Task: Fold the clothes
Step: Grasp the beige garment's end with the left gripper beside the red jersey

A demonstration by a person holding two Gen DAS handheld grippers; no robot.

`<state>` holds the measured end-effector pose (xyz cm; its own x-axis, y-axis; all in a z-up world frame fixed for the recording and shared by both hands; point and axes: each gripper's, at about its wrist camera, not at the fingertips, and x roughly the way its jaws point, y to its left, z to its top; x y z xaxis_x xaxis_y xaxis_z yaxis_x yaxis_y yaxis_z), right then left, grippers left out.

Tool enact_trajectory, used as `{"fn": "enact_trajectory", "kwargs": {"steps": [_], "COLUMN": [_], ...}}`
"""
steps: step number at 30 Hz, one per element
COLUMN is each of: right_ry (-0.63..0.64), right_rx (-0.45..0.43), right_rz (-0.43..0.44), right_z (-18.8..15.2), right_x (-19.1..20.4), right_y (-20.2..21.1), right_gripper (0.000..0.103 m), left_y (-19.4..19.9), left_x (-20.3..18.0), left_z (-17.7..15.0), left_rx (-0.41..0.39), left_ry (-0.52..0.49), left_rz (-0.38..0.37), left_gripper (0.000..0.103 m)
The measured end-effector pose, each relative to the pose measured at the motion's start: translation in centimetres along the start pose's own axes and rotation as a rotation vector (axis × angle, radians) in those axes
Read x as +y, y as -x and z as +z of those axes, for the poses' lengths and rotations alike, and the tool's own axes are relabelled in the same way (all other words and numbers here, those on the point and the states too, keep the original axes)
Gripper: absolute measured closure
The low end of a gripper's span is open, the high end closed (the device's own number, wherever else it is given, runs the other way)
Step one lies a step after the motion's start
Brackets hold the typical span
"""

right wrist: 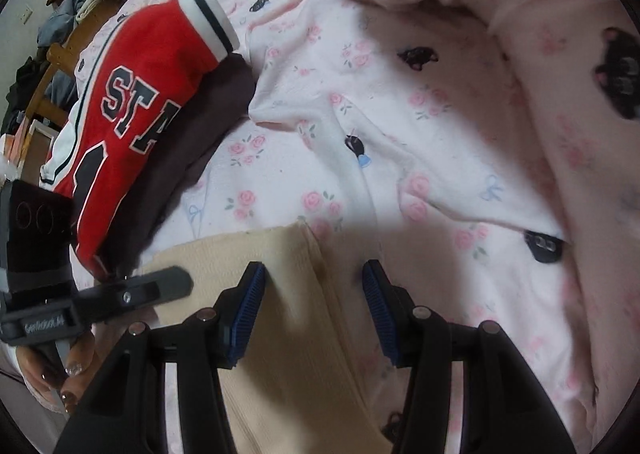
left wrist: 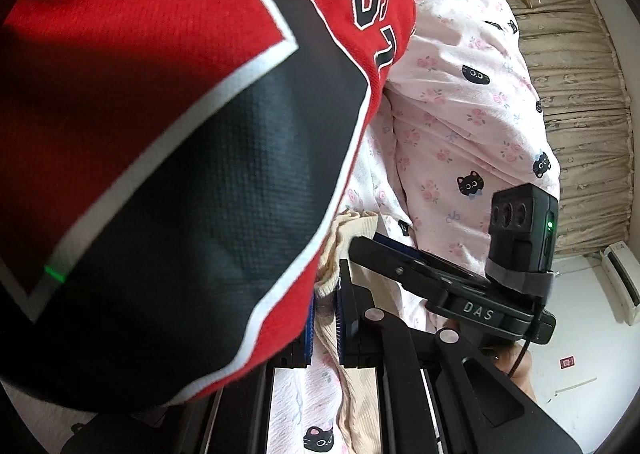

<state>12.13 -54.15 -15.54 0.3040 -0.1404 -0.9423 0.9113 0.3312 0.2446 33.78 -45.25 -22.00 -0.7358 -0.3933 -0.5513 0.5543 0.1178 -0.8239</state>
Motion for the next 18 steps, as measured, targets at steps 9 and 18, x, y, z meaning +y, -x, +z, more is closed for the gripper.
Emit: {"fn": "enact_trajectory", "kwargs": {"steps": [9, 18], "right_ry": [0.028, 0.097], "right_rx": [0.004, -0.019], "right_rz": [0.038, 0.032], "right_z": [0.4, 1.3], "right_x": [0.4, 1.6], "right_y": [-0.5, 0.6], "right_gripper": [0.07, 0.067], "left_y": [-0.2, -0.2], "left_x": [-0.1, 0.0], "left_z": [-0.8, -1.8], "left_rx": [-0.002, -0.001], "left_ry": [0.002, 0.003], "left_rz": [0.031, 0.078], "left_gripper": [0.096, 0.096]}}
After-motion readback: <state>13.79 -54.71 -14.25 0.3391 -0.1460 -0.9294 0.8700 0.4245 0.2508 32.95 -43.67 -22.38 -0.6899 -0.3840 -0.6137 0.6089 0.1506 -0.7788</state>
